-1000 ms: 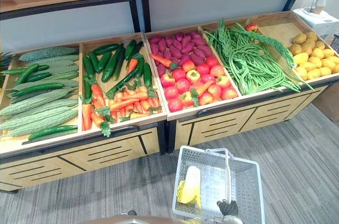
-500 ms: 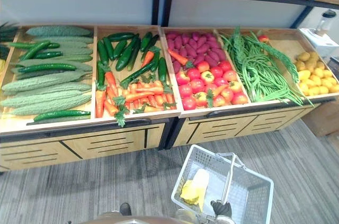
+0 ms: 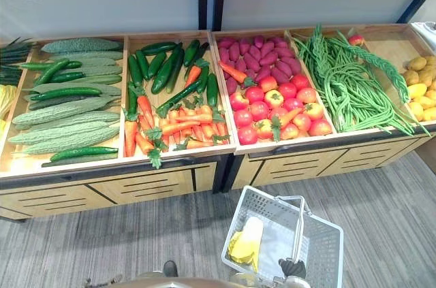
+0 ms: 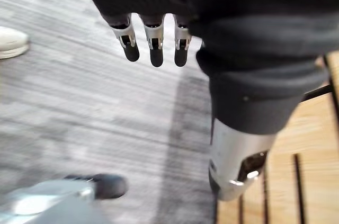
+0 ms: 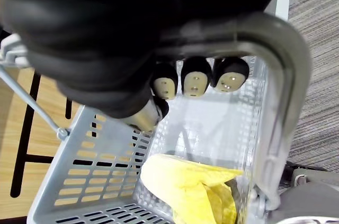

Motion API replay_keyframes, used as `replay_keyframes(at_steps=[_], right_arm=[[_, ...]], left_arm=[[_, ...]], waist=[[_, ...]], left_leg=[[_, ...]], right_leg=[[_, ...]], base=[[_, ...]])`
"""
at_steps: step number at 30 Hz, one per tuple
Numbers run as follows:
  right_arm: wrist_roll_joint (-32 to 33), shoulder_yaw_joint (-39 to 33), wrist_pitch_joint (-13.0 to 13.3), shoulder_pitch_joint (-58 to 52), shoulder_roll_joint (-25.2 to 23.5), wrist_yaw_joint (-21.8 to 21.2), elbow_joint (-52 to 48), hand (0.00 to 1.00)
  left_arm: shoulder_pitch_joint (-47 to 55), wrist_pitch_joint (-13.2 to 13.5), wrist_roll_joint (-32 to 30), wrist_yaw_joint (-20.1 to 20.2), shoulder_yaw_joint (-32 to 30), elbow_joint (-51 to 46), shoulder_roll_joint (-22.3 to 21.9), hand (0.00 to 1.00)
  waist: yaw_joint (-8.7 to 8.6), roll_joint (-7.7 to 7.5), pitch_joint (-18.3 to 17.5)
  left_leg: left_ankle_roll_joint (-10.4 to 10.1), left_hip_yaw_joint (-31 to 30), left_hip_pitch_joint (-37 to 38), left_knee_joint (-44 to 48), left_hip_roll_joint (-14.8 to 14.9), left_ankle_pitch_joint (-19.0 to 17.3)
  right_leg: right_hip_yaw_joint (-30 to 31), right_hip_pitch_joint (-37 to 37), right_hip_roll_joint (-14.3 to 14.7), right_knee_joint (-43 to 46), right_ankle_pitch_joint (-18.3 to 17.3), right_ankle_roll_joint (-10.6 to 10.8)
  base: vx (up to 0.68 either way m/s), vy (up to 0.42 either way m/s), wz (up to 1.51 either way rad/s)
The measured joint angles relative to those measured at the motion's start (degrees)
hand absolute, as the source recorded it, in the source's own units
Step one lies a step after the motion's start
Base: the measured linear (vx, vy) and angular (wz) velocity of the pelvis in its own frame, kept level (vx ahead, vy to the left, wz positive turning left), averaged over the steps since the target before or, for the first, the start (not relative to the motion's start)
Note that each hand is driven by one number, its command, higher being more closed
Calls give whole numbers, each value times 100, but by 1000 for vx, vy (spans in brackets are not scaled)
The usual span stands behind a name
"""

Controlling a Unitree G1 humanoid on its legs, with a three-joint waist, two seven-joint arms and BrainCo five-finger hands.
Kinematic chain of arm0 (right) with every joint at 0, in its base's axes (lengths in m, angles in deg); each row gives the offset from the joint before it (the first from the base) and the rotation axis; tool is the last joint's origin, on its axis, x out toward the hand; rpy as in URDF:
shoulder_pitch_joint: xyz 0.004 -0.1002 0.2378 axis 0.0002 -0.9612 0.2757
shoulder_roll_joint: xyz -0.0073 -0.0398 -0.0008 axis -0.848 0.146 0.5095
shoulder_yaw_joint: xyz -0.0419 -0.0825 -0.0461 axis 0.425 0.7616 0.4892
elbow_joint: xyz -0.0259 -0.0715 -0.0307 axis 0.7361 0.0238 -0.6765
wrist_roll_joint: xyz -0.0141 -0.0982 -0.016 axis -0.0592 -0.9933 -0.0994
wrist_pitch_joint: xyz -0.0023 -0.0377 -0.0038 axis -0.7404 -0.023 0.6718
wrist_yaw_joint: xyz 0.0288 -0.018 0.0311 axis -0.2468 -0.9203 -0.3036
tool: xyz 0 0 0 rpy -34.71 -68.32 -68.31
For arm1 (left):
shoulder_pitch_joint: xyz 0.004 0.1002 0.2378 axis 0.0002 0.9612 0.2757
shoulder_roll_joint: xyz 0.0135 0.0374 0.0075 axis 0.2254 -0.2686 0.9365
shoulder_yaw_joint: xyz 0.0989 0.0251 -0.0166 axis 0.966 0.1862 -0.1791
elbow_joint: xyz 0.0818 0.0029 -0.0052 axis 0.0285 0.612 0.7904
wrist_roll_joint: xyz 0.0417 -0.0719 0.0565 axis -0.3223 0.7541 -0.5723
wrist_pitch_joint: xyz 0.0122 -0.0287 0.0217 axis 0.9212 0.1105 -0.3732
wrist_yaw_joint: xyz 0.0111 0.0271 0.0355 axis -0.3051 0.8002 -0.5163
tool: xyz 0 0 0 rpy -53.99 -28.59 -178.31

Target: Pick vegetable in the basket

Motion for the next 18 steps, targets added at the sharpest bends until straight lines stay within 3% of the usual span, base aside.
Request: replay_keyframes(at_steps=[2,5,9,13,18], right_arm=[[46,121,1,-2,7,3,-26,100],[141,217,18,-36,7,13,-68,100],[233,214,47,-244,6,34,-224,100],[228,174,126,-322,6,36,-259,100],[160,228,228,-314,14,-14,-334,100]], left_arm=[[-239,207,-374,-665,19,-921,19,0],[-414,456,-1469,-1523,198,-2316,200,0],[-561,942,-2573,-2070,165,-3112,694,0],[-591,1405,-3426,-2237,241,-3400,1442,0],[-909,1590,-3989,-1931,1088,-3382,2283,0]], waist=[[-2,-14,2],[-25,19,9],[-37,64,-8],[-61,71,-19],[-75,82,-25]], left_leg=[[10,-18,-119,0,1,56],[20,-35,-139,-1,-5,83],[10,-34,-175,-1,-17,67],[5,3,-216,1,-11,53],[-46,208,-191,27,31,14]], right_leg=[[-1,-110,0,4,-40,-13],[-5,-131,-8,26,-118,-49],[-3,-162,-19,17,-146,-26],[37,-202,-5,-7,-135,-16],[282,-248,44,-14,-130,-16]], base=[[-92,-37,5],[-75,-18,2],[2,-1,0],[68,-7,-2],[98,-11,-16]])
